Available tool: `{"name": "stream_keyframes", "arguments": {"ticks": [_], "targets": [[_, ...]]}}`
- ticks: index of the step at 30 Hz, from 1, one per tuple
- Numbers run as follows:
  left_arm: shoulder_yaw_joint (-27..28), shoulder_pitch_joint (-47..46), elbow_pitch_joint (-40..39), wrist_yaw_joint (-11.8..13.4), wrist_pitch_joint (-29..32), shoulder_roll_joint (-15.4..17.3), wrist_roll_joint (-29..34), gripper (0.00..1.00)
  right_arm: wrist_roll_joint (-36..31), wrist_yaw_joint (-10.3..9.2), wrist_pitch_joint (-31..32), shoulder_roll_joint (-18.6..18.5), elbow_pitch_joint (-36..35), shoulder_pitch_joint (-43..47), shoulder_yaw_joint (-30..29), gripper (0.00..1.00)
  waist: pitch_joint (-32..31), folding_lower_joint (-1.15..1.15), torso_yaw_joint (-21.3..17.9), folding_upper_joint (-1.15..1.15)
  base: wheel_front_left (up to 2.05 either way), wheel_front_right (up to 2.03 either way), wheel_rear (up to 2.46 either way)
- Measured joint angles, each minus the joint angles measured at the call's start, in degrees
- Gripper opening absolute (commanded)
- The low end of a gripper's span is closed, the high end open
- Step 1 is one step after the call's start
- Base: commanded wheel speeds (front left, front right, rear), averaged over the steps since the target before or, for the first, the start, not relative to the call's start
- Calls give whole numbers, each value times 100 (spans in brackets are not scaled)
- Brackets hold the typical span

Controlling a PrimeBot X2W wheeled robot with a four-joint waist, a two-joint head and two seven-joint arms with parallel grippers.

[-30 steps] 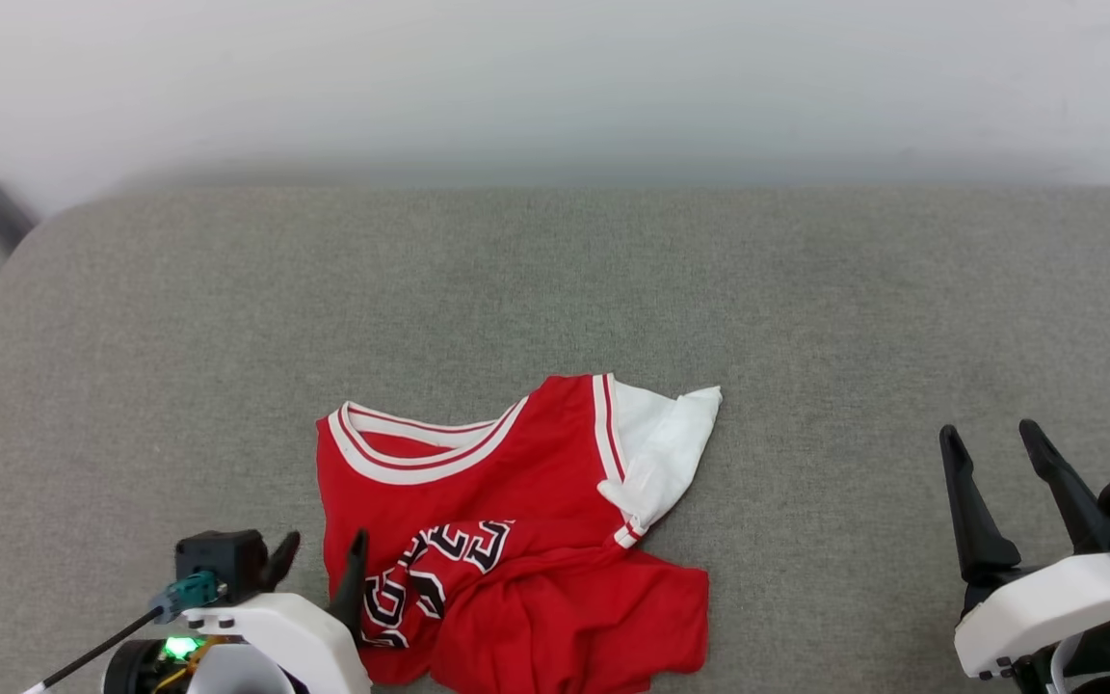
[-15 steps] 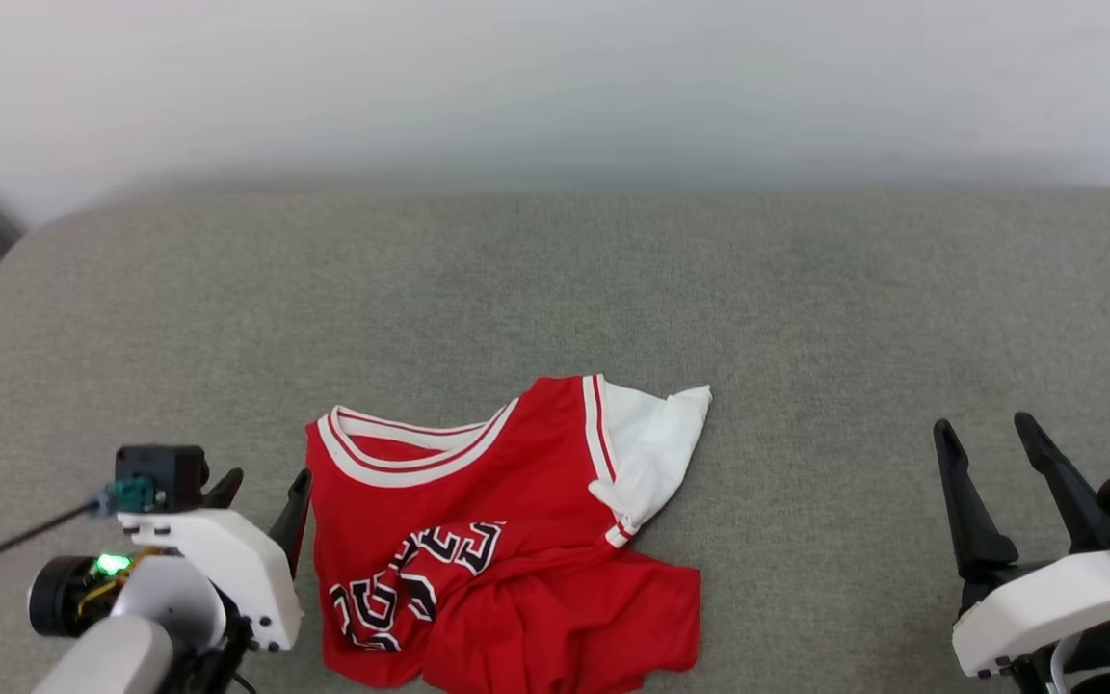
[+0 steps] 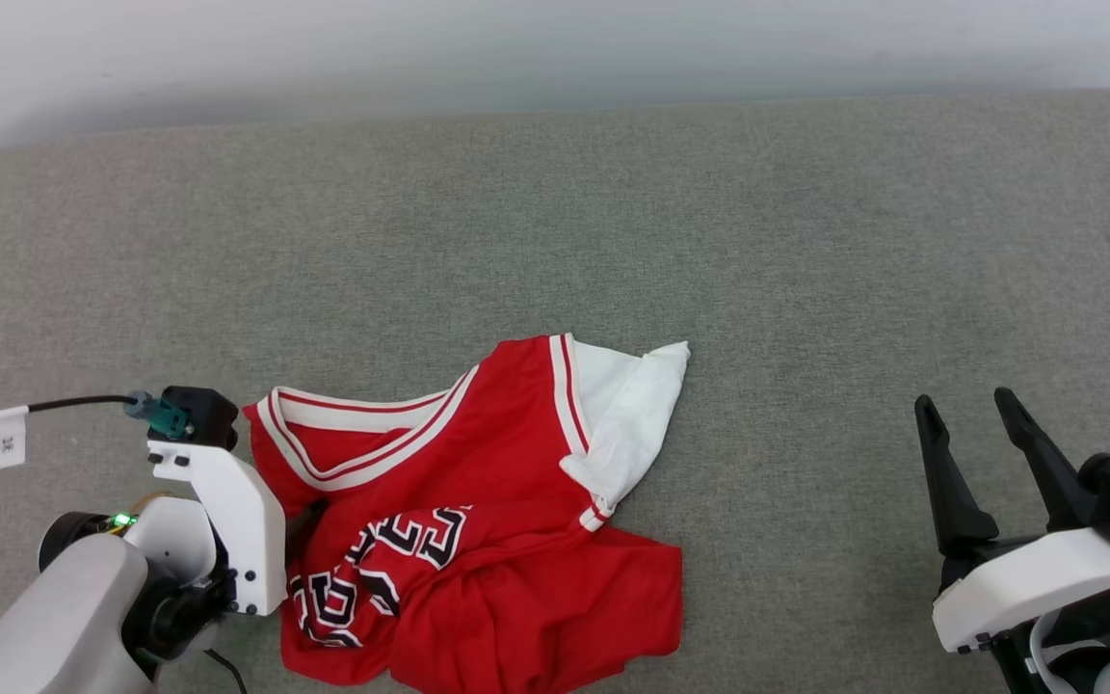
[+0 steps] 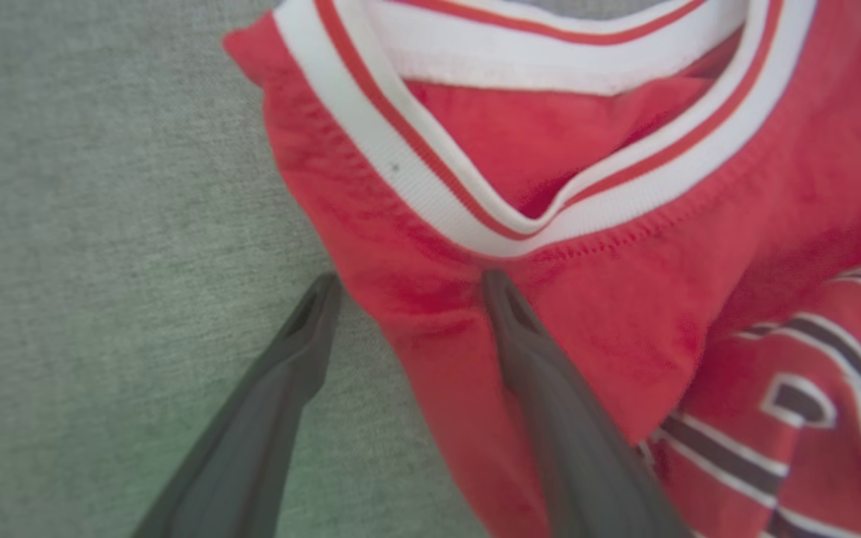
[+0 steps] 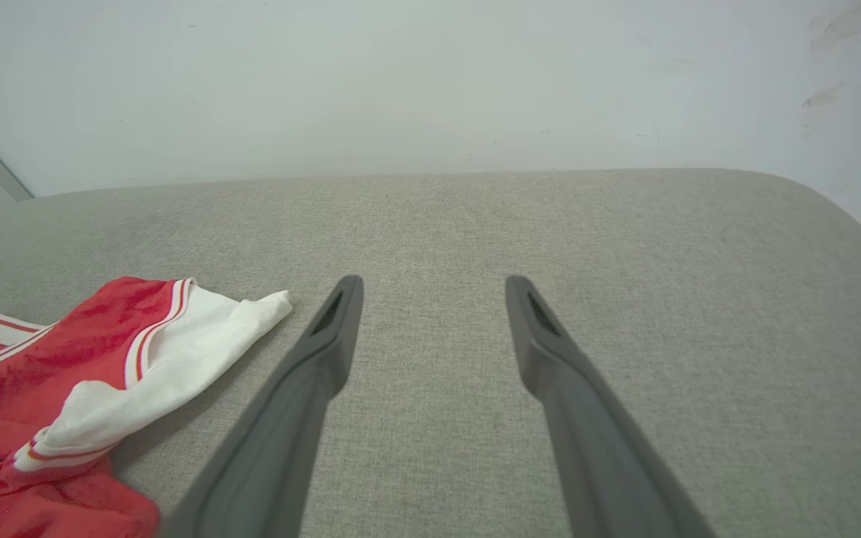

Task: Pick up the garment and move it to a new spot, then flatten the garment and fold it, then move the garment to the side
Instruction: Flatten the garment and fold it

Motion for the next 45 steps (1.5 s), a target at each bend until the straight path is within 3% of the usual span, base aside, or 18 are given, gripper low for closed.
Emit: {"name": "stream_keyframes", "arguments": {"ticks": [1, 2, 3, 9, 15, 25, 26, 28, 29, 37, 41, 45], "targets": [[-19, -48, 57, -48, 81, -14, -45, 42, 3, 0, -13, 9, 20, -11, 5, 100, 11, 0, -17, 0, 0, 0, 0], [-26, -82, 107, -69, 102, -21, -51, 13, 4, 0, -21, 12, 40, -29, 2, 100, 19, 0, -29, 0, 0, 0, 0], [-49, -107, 158, -69, 69, -23, -2, 0, 5, 0, -33, 14, 60, -42, -2, 100, 19, 0, -35, 0, 0, 0, 0], [-210, -271, 292, 192, -643, -141, 645, 0, 19, 0, -36, 30, 175, -42, -65, 100, -170, 0, -19, 0, 0, 0, 0], [-577, -542, -459, 379, -1106, -312, 1345, 0, 21, 0, -12, 37, 188, 28, -110, 100, -469, 0, 36, 0, 0, 0, 0], [-1775, 51, -1305, 152, -835, -1038, 1655, 0, 66, 0, 27, 49, 130, 117, -98, 100, -600, 0, 105, 0, 0, 0, 0], [-1807, 116, -1307, 163, -860, -1082, 1652, 32, 69, 0, 43, 49, 120, 118, -98, 100, -592, 0, 110, 0, 0, 0, 0], [-1857, 213, -1289, 181, -915, -1136, 1647, 85, 70, 0, 43, 54, 110, 119, -99, 100, -581, 0, 126, 0, 0, 0, 0], [-1861, 249, -1290, 203, -985, -1146, 1653, 100, 70, 0, 43, 54, 100, 119, -103, 100, -576, 0, 137, 0, 0, 0, 0], [-1501, 285, -1789, 365, -1610, -990, 1668, 100, 63, 0, 78, 63, 36, 172, -101, 100, -672, 0, 232, 0, 0, 0, 0], [-1212, 199, -1972, 435, -1584, -703, 1600, 100, 64, 0, 111, 65, 14, 207, -104, 100, -724, 0, 255, 0, 0, 0, 0], [-1032, -66, -1979, 281, -1392, -526, 1394, 100, 71, 0, 116, 68, -2, 209, -80, 100, -681, 0, 229, 0, 0, 0, 0]]}}
